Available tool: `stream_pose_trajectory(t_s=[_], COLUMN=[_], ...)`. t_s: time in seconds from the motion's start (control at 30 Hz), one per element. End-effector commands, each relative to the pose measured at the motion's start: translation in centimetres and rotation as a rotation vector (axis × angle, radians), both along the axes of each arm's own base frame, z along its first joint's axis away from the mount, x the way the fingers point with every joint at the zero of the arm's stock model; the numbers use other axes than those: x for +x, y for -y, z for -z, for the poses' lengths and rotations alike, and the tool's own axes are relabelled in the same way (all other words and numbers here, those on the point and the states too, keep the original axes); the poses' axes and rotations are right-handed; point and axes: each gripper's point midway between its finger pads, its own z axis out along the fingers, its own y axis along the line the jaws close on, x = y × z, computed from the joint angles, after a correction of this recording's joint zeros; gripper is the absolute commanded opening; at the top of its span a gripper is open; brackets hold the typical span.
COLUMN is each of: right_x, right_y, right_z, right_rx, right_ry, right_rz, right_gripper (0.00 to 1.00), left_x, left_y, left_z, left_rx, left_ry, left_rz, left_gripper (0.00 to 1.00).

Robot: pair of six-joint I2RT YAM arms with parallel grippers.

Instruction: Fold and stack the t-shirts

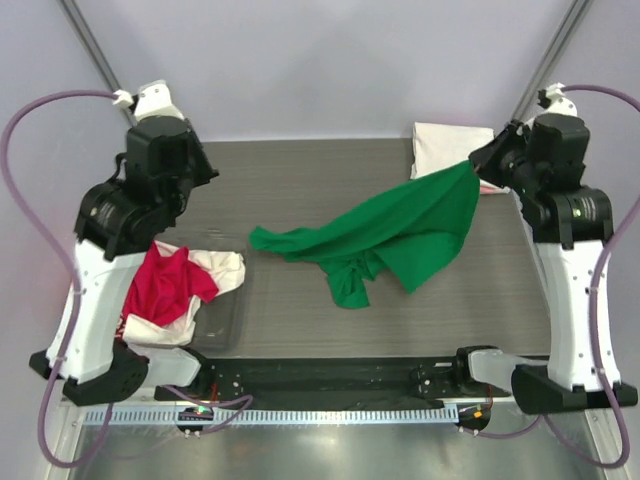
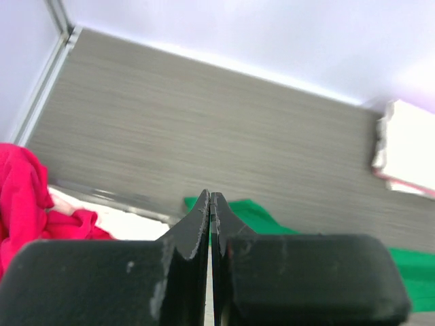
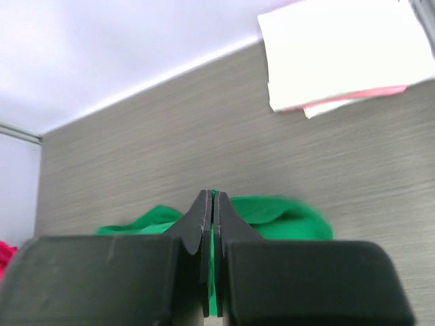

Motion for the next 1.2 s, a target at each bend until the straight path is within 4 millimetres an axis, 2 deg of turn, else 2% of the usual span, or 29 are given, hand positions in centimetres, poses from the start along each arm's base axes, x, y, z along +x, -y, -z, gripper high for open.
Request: stream_pose_trajectory(t_s=[0.0,0.07,0.1,0.13,0.17,0.2,0.23,0.27,0.3,0.33,0.37,0.4,0.47,0.5,0.53,0.6,0.67,0.77,0.87,0.93,1.17], right_x=[-4.4,-5.5,-5.6,-6.3,-6.4,-6.1,-6.6,-6.6,-6.5,-6.7,-7.0,-7.0,-7.4,-7.4,-7.5,-7.5,-7.6,-7.4,-7.1,-7.0,-6.8], right_y=[0.3,0.0,-0.1,-0.7,-0.9,-1.1,-1.2,-0.9,-0.6,-0.5,0.3,0.4,0.5,0.4,0.4,0.2,0.1,0.0,-0.2,-0.3,-0.2], right_z=[-6.0,-6.5,-5.8,-5.5,-4.8,-2.9,-2.2,-1.1,1.4,2.7,3.5,6.0,7.8,9.7,10.3,12.1,13.0,14.5,15.7,16.1,17.0], right_rx=[0.026,0.039,0.044,0.067,0.076,0.084,0.093,0.093,0.089,0.092,0.087,0.087,0.097,0.095,0.098,0.096,0.094,0.09,0.089,0.085,0.071], right_ry=[0.219,0.249,0.235,0.233,0.22,0.172,0.165,0.14,0.078,0.05,0.041,-0.015,-0.049,-0.09,-0.103,-0.136,-0.147,-0.166,-0.189,-0.199,-0.211], right_rz=[0.002,-0.016,-0.016,-0.049,-0.058,-0.063,-0.061,-0.042,-0.022,-0.011,0.04,0.052,0.066,0.067,0.066,0.055,0.051,0.041,0.031,0.026,0.017], right_gripper=[0.01,0.01,0.01,0.01,0.01,0.01,0.01,0.01,0.01,0.01,0.01,0.01,0.01,0.01,0.01,0.01,0.01,0.01,0.01,0.01,0.01], left_x=[-2.9,-3.8,-3.9,-3.8,-3.4,-3.2,-2.9,-2.3,-2.1,-1.5,-1.2,-1.0,0.0,-0.2,0.3,-0.2,-0.3,-0.5,0.0,0.5,2.0], left_y=[-1.2,-1.4,-1.3,-0.7,0.0,0.9,2.0,3.9,5.1,6.3,7.4,8.1,9.4,9.5,10.3,11.7,13.3,15.9,17.8,18.7,20.3], left_z=[-4.7,-5.4,-5.3,-4.8,-3.4,-2.1,-1.0,2.7,4.4,5.4,7.7,11.6,15.3,19.0,20.8,24.1,27.7,30.9,32.0,33.5,36.8], left_rx=[-0.075,-0.084,-0.082,-0.081,-0.069,-0.073,-0.083,-0.083,-0.107,-0.137,-0.156,-0.149,-0.187,-0.181,-0.202,-0.22,-0.238,-0.241,-0.231,-0.228,-0.192], left_ry=[0.138,0.169,0.169,0.154,0.112,0.074,0.045,-0.051,-0.093,-0.097,-0.146,-0.229,-0.292,-0.372,-0.402,-0.47,-0.525,-0.574,-0.578,-0.598,-0.637], left_rz=[0.044,0.067,0.079,0.109,0.134,0.162,0.204,0.269,0.301,0.326,0.356,0.356,0.345,0.327,0.324,0.35,0.365,0.423,0.452,0.464,0.472], left_gripper=[0.0,0.0,0.0,0.0,0.01,0.06,0.24,0.32,0.4,0.53,0.57,0.57,0.55,0.53,0.5,0.49,0.49,0.49,0.49,0.47,0.43])
